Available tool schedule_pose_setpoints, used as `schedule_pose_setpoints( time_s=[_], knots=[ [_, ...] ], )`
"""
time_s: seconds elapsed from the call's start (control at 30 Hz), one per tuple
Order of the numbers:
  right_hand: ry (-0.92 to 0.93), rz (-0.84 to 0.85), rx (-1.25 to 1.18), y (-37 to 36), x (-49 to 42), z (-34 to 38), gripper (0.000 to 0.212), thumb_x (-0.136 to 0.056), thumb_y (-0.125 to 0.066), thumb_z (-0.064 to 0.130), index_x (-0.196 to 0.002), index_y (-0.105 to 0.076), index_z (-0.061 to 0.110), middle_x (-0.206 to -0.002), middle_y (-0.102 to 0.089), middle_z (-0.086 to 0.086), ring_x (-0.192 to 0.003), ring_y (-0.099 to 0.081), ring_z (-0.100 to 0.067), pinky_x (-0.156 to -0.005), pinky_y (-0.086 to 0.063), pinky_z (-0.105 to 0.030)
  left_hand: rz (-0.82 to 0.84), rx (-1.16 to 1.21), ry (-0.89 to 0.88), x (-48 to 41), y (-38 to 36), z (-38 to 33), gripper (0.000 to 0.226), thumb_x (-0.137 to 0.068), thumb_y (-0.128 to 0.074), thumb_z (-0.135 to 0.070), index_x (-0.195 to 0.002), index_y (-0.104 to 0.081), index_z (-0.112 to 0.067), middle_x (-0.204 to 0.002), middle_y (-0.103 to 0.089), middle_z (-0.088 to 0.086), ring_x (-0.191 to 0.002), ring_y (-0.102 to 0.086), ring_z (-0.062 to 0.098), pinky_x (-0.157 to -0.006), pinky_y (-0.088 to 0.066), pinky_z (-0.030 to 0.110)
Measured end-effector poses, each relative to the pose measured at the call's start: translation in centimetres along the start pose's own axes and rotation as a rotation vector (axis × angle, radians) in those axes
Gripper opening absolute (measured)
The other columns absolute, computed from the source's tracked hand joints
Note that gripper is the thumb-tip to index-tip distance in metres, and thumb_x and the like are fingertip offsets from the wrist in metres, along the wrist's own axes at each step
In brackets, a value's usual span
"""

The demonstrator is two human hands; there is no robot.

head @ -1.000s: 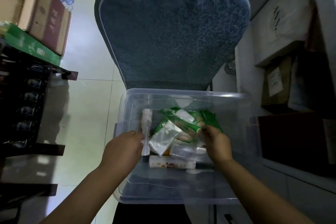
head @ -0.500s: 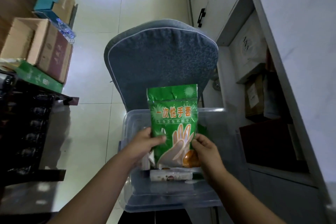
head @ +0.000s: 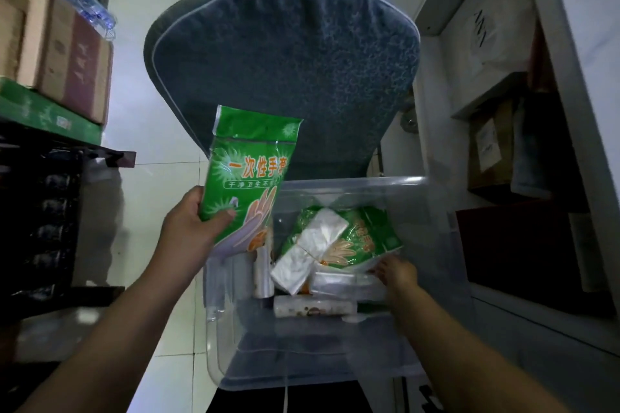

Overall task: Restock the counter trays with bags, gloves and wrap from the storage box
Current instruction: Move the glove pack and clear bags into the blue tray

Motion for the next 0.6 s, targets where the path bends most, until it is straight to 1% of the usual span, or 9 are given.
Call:
schedule_pose_setpoints(
  time_s=[0.1, 0.17, 0.23, 0.3, 0.33, 0.4, 0.47, 0.53, 0.6],
  knots=[
    [-0.073, -0.074, -0.086, -1.1, -2.3, -0.6, 0.029, -0.093, -0.046, -0.001, -0.066, -0.045, 0.01, -0.073, -0.051, -0.01, -0.055, -0.044, -0.017, -0.038, -0.044, -0.019, -0.005, -0.008, -0.004, -0.2, -0.1, 0.2, 0.025, -0.08, -0.067, -0.013, -0.077, -0.057, -0.035, -0.076, -0.065, -0.014, -0.062, -0.058, -0.01, -0.055, -0.04, 0.022],
    [-0.092, -0.095, -0.173, -2.3, -2.9, -0.7, 0.03, -0.094, -0.043, -0.004, -0.068, -0.043, 0.012, -0.069, -0.048, -0.006, -0.05, -0.045, -0.014, -0.028, -0.038, -0.013, 0.007, 0.003, 0.012, -0.2, -0.4, 0.5, 0.027, -0.079, -0.068, -0.013, -0.078, -0.057, -0.038, -0.077, -0.066, -0.015, -0.064, -0.059, -0.012, -0.056, -0.042, 0.023],
    [-0.083, -0.109, -0.164, -3.3, -3.5, -0.8, 0.032, -0.093, -0.041, -0.006, -0.067, -0.041, 0.013, -0.063, -0.042, -0.004, -0.032, -0.046, -0.008, -0.024, -0.031, -0.01, 0.022, 0.011, 0.022, -0.2, -0.7, 0.7, 0.028, -0.079, -0.068, -0.013, -0.079, -0.058, -0.04, -0.077, -0.068, -0.016, -0.067, -0.061, -0.009, -0.058, -0.043, 0.024],
    [-0.099, -0.112, -0.176, -3.7, -3.8, -1.1, 0.031, -0.094, -0.044, 0.001, -0.066, -0.041, 0.015, -0.063, -0.043, -0.004, -0.033, -0.045, -0.005, -0.025, -0.032, -0.011, 0.035, 0.012, 0.024, -0.1, -1.0, 0.8, 0.028, -0.078, -0.068, -0.013, -0.079, -0.059, -0.039, -0.078, -0.07, -0.02, -0.068, -0.062, -0.008, -0.058, -0.043, 0.024],
    [-0.092, -0.089, -0.165, -4.0, -3.9, -1.2, 0.028, -0.094, -0.047, 0.006, -0.069, -0.044, 0.016, -0.069, -0.047, -0.004, -0.043, -0.049, -0.008, -0.03, -0.039, -0.013, 0.043, 0.007, 0.024, -0.1, -1.2, 0.9, 0.027, -0.078, -0.069, -0.013, -0.078, -0.059, -0.038, -0.08, -0.069, -0.024, -0.068, -0.062, -0.007, -0.058, -0.043, 0.024],
    [-0.038, -0.046, -0.016, -4.6, -4.2, -1.1, 0.007, -0.093, -0.052, 0.014, -0.086, -0.055, 0.013, -0.092, -0.058, -0.01, -0.068, -0.057, -0.018, -0.056, -0.054, -0.024, 0.058, -0.005, 0.025, 0.0, -1.4, 1.0, 0.026, -0.078, -0.069, -0.014, -0.078, -0.059, -0.038, -0.081, -0.068, -0.026, -0.069, -0.063, -0.005, -0.058, -0.044, 0.027],
    [0.031, -0.156, 0.123, -4.0, -4.6, -1.1, 0.029, -0.09, -0.056, 0.017, -0.115, -0.055, 0.001, -0.118, -0.06, -0.018, -0.098, -0.061, -0.031, -0.085, -0.049, -0.034, 0.073, 0.005, 0.018, 0.0, -1.6, 1.2, 0.029, -0.077, -0.07, -0.014, -0.079, -0.06, -0.041, -0.082, -0.069, -0.024, -0.069, -0.064, -0.003, -0.061, -0.047, 0.029],
    [0.083, -0.293, 0.297, -3.3, -4.3, -0.6, 0.038, -0.09, -0.057, 0.018, -0.12, -0.051, -0.006, -0.122, -0.059, -0.025, -0.112, -0.057, -0.037, -0.094, -0.043, -0.038, 0.087, 0.009, 0.012, 0.1, -1.8, 1.4, 0.032, -0.077, -0.07, -0.012, -0.081, -0.061, -0.043, -0.083, -0.07, -0.022, -0.07, -0.064, -0.002, -0.062, -0.047, 0.028],
    [0.144, -0.318, 0.376, -3.4, -4.6, -0.5, 0.035, -0.09, -0.056, 0.015, -0.116, -0.05, -0.008, -0.116, -0.062, -0.03, -0.108, -0.059, -0.041, -0.092, -0.045, -0.041, 0.1, -0.004, 0.008, 0.1, -2.1, 1.6, 0.032, -0.078, -0.069, -0.011, -0.082, -0.062, -0.042, -0.084, -0.071, -0.023, -0.07, -0.065, -0.003, -0.06, -0.045, 0.025]
  ],
)
Point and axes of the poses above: each hand's wrist, its own x-axis away from the middle knuckle, its own y-axis out of the back of the hand, z = x × y, the point moved 8 cm from there along -x, towards the middle knuckle
